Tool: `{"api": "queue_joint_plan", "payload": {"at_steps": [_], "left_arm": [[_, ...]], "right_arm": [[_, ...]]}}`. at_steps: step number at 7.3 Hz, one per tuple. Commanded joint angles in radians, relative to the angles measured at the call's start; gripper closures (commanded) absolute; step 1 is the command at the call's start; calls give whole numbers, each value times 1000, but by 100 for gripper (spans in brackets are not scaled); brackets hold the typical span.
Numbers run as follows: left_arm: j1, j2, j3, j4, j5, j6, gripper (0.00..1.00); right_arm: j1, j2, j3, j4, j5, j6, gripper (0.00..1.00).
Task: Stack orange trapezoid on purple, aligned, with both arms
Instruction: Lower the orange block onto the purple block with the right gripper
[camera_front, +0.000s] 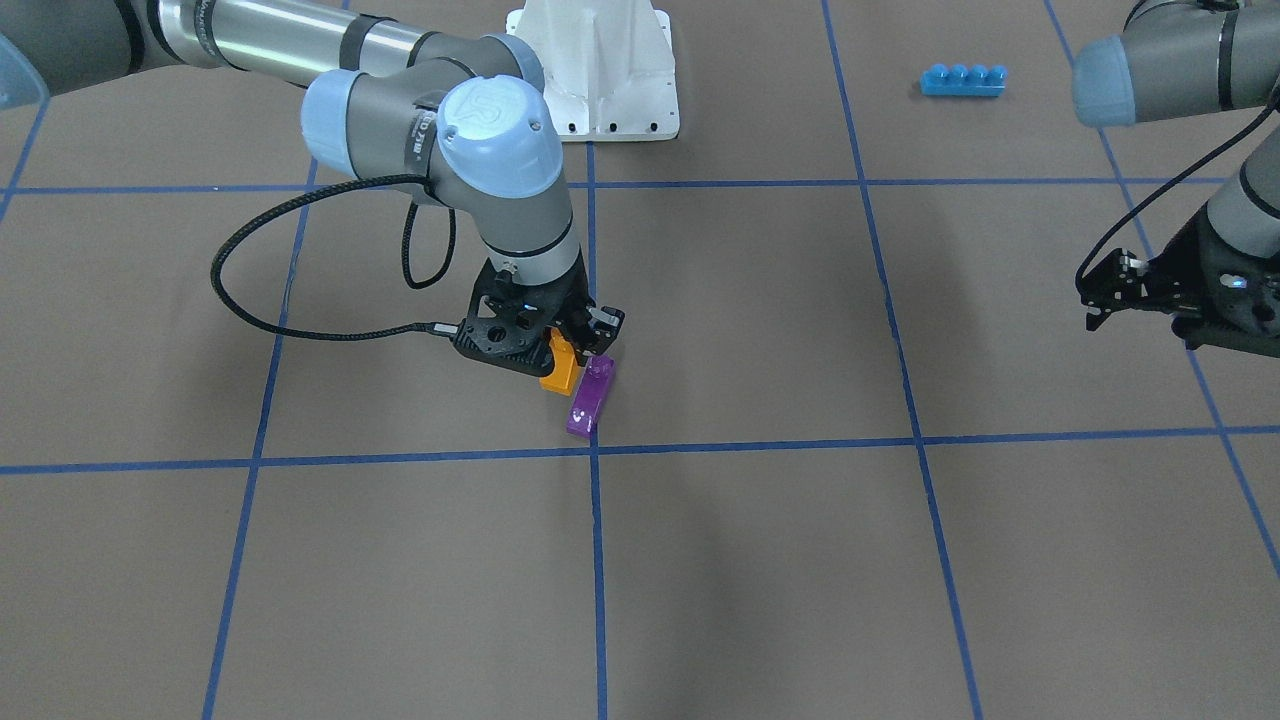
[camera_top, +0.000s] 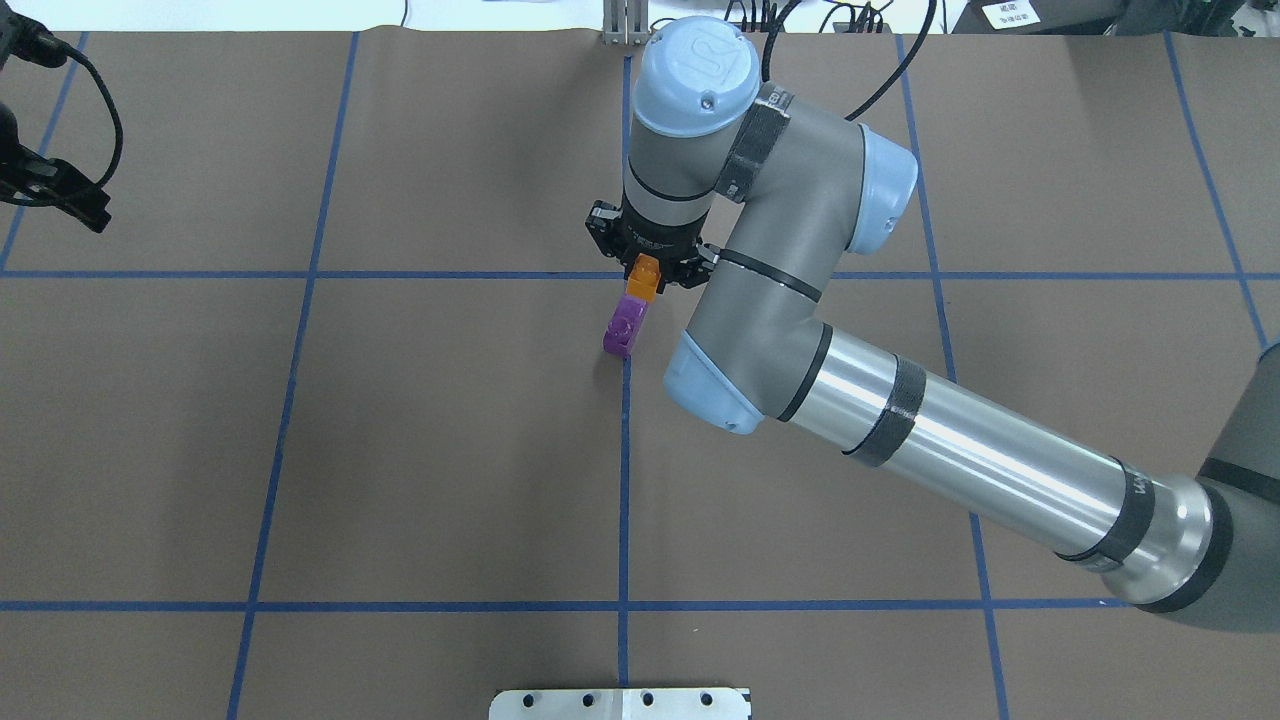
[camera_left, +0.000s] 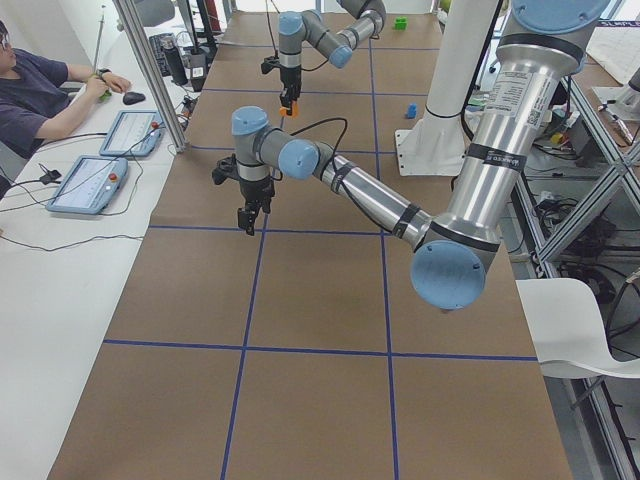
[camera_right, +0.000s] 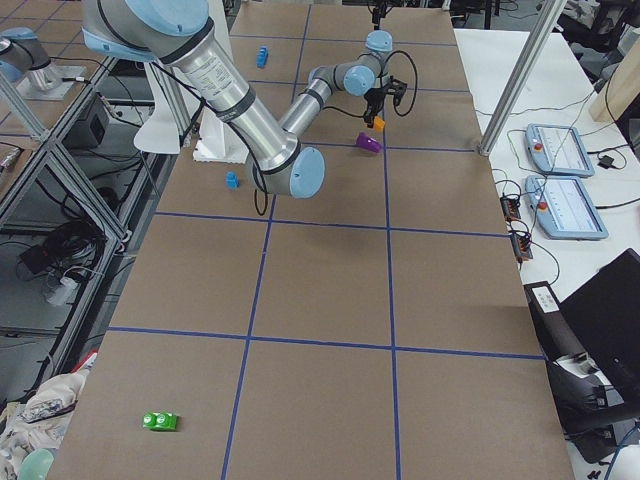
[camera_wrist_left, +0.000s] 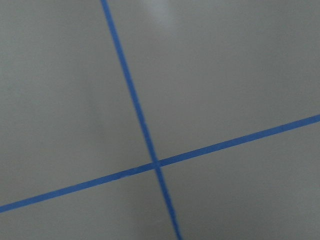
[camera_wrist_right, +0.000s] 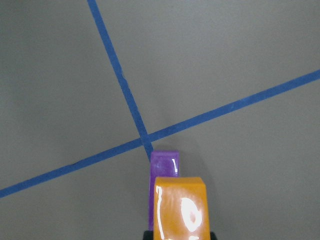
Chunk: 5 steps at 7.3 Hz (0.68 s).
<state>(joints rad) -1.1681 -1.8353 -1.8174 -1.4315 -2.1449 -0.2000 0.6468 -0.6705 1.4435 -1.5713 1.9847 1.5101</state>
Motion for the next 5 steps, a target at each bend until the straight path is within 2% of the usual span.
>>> {"api": "queue_joint_plan", "payload": {"at_steps": [1,2,4,5], "left_arm": [[2,25,4,-36,-1,2,0],[2,25,6,-37,-1,2,0],[2,25,13,-38,-1,2,0],[2,25,13,-40,-1,2,0]], "right_arm": [[-25,5,-20,5,-15,86,100],[-42,5,-21,2,-18,111,100],[-56,81,-143,4,-24,127,100],[-56,86,-150,4,-24,131,100]]}}
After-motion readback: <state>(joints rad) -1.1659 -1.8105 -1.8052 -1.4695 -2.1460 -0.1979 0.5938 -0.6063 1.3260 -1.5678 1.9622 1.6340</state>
